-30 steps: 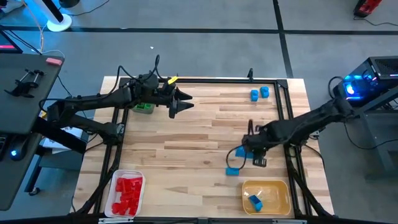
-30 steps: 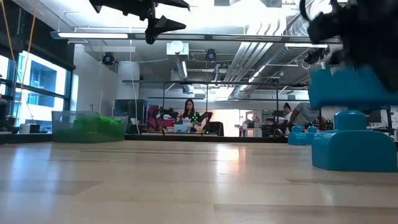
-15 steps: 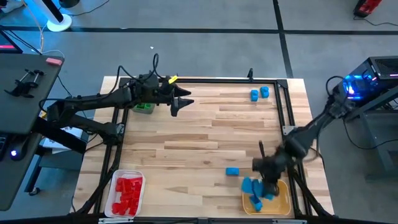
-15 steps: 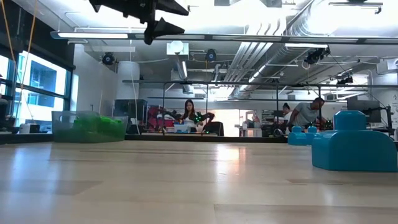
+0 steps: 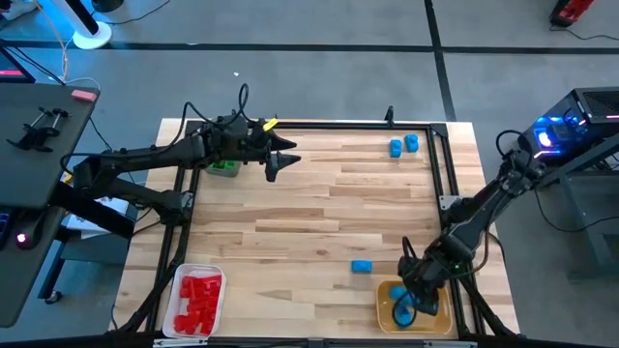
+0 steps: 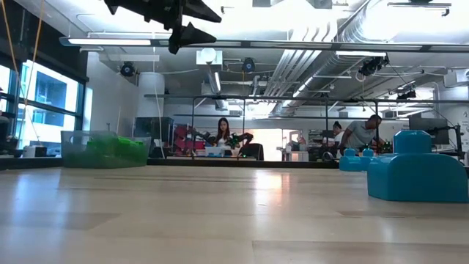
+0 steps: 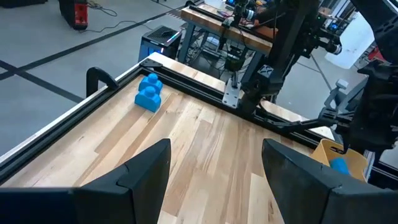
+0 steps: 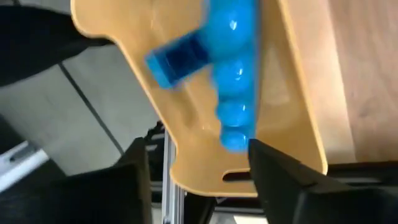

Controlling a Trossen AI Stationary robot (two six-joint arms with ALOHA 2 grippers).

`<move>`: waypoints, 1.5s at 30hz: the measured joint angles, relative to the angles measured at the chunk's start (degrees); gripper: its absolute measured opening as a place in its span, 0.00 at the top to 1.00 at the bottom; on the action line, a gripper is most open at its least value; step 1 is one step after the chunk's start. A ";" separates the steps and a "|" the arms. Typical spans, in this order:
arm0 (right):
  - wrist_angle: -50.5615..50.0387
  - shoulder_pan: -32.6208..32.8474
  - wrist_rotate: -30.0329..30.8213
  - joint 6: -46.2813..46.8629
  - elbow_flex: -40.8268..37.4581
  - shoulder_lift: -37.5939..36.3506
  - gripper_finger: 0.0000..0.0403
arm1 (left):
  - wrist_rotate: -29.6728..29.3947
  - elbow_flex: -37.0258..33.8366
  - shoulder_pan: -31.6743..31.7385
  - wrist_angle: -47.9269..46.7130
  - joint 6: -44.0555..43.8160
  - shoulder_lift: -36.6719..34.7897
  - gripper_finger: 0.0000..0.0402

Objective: Sort blocks
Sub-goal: Put the blue game piece into the yellow bin

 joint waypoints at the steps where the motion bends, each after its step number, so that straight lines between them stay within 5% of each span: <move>1: -0.22 0.00 -0.71 -0.39 0.21 -0.03 0.59 | 0.00 0.00 0.00 0.01 -0.02 0.00 0.40; 7: -5.92 -1.43 -2.48 -6.81 5.30 -0.12 0.48 | -0.02 0.00 0.00 0.00 -0.04 0.00 0.40; 13: -4.61 -9.10 8.49 -16.48 9.02 0.60 0.47 | -0.04 0.00 0.00 -0.04 -0.65 0.02 0.40; 20: -0.42 -18.73 9.37 -39.72 9.29 10.88 0.48 | -0.18 0.00 0.00 -0.23 -1.14 0.02 0.40; 26: 0.24 -21.71 11.95 -50.43 9.29 19.22 0.48 | -1.05 0.00 0.00 -0.25 -2.39 0.02 0.40; 45: 9.39 -22.36 17.68 -52.20 6.32 27.87 0.48 | -2.62 0.00 0.00 -3.16 -2.58 0.04 0.40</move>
